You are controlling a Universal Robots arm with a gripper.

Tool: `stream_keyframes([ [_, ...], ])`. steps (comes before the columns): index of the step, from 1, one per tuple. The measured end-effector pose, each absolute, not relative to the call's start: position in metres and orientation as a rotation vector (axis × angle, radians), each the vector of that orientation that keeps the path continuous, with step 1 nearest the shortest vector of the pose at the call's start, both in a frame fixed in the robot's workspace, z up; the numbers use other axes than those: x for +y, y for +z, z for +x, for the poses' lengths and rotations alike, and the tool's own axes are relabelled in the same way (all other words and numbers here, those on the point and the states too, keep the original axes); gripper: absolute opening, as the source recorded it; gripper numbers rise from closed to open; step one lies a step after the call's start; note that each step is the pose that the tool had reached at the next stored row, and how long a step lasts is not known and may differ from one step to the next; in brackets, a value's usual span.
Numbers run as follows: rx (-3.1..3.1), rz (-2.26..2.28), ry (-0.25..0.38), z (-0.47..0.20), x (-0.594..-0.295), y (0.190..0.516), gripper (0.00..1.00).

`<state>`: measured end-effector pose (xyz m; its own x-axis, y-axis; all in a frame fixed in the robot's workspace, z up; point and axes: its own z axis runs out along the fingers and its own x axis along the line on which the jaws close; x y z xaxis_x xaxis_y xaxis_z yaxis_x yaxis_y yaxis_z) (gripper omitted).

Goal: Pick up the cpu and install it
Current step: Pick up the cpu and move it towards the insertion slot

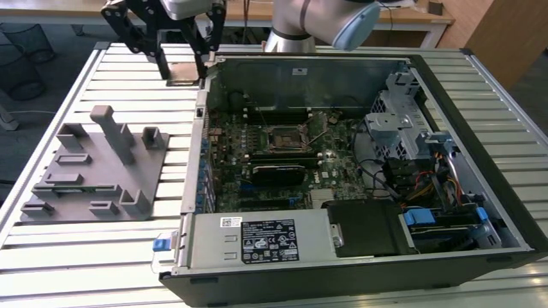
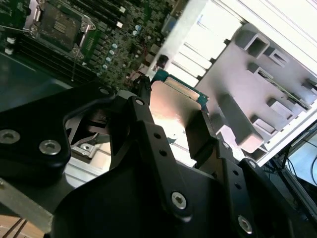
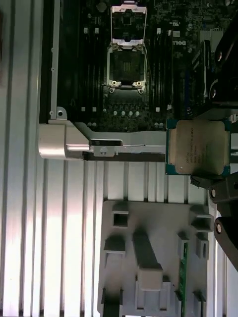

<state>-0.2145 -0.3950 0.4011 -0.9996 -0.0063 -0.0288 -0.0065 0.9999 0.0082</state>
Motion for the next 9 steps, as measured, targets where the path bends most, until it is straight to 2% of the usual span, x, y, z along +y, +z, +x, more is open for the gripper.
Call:
stream_keyframes([
  [9, 3.113, -0.01, 0.013, -0.174, -0.395, 0.399, 0.53],
])
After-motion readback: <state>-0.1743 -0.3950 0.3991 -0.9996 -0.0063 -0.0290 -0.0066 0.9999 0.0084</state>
